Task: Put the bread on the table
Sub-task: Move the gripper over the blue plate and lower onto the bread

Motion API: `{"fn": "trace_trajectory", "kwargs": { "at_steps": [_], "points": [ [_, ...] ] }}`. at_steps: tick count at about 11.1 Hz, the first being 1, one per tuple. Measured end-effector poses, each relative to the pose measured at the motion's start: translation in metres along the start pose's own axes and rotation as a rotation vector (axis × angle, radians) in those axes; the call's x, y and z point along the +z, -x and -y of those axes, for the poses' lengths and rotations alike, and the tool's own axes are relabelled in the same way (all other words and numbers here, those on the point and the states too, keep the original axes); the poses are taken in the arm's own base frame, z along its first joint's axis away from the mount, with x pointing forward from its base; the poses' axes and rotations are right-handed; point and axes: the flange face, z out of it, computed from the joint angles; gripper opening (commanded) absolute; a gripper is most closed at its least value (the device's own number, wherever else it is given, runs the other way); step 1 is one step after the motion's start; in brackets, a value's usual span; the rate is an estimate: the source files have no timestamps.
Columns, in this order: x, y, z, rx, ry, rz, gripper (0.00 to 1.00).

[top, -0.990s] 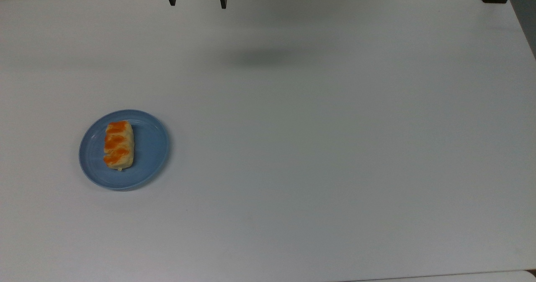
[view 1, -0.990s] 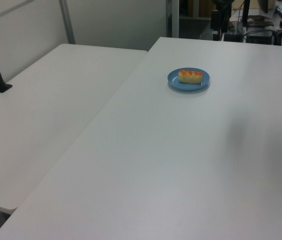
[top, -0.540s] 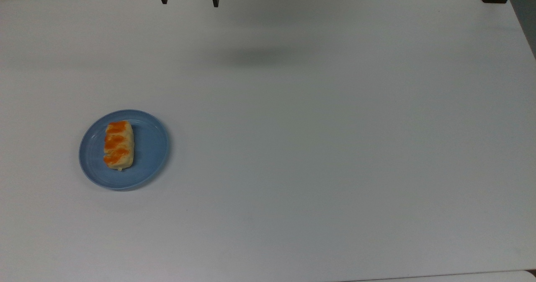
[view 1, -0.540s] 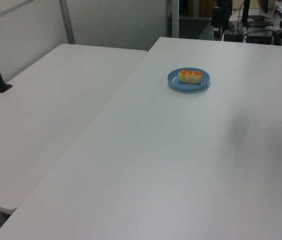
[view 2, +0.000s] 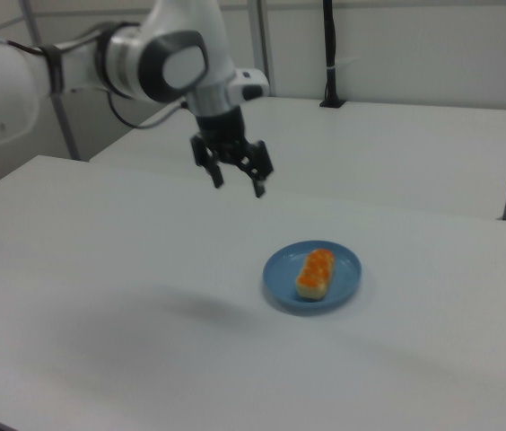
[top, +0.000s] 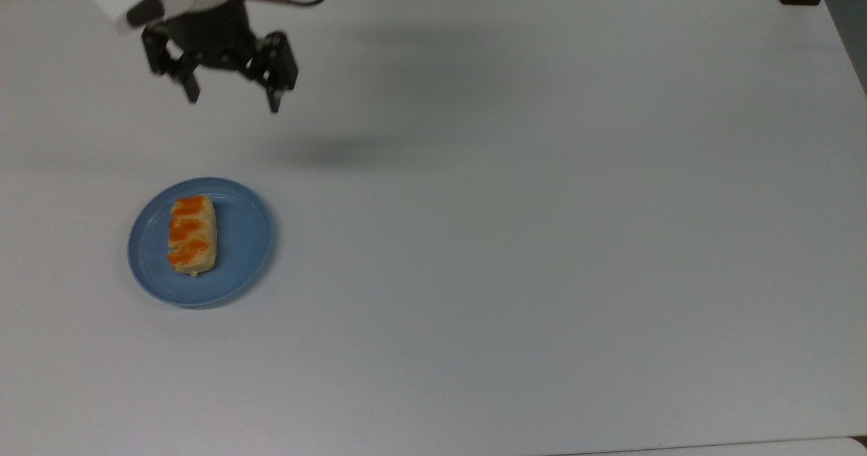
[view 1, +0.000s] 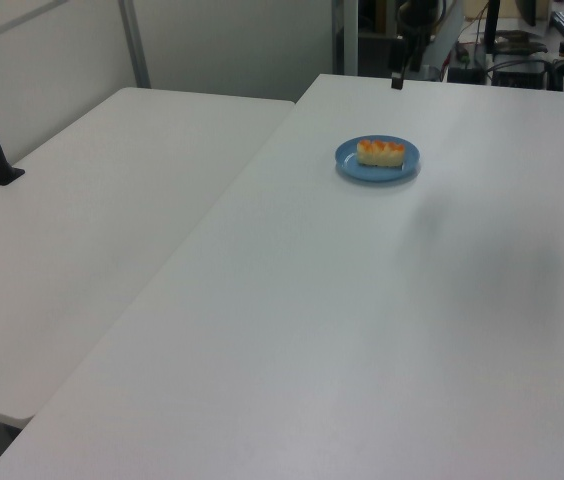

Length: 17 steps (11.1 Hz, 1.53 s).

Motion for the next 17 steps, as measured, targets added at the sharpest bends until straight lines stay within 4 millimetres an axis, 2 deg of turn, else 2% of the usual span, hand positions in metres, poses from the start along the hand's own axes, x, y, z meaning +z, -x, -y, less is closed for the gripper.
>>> {"fn": "trace_trajectory", "kwargs": {
  "at_steps": [2, 4, 5, 8, 9, 10, 11, 12, 14, 16, 17],
  "points": [
    [0.057, -0.021, -0.027, -0.057, 0.043, -0.021, 1.00],
    [0.111, -0.032, -0.051, -0.071, 0.083, -0.018, 1.00],
    [0.130, -0.034, -0.061, -0.088, 0.101, -0.016, 1.00],
    [0.167, -0.038, -0.077, -0.128, 0.132, -0.010, 1.00],
    [0.182, -0.040, -0.079, -0.133, 0.143, -0.016, 0.95],
    [0.198, -0.041, -0.080, -0.136, 0.150, -0.016, 0.83],
    [0.214, -0.043, -0.079, -0.141, 0.157, -0.019, 0.65],
    [0.224, -0.044, -0.078, -0.144, 0.162, -0.028, 0.49],
    [0.226, -0.048, -0.073, -0.137, 0.161, -0.042, 0.46],
    [0.205, -0.058, -0.061, -0.106, 0.143, -0.089, 0.46],
    [0.185, -0.062, -0.052, -0.102, 0.125, -0.120, 0.46]
  ]
}}
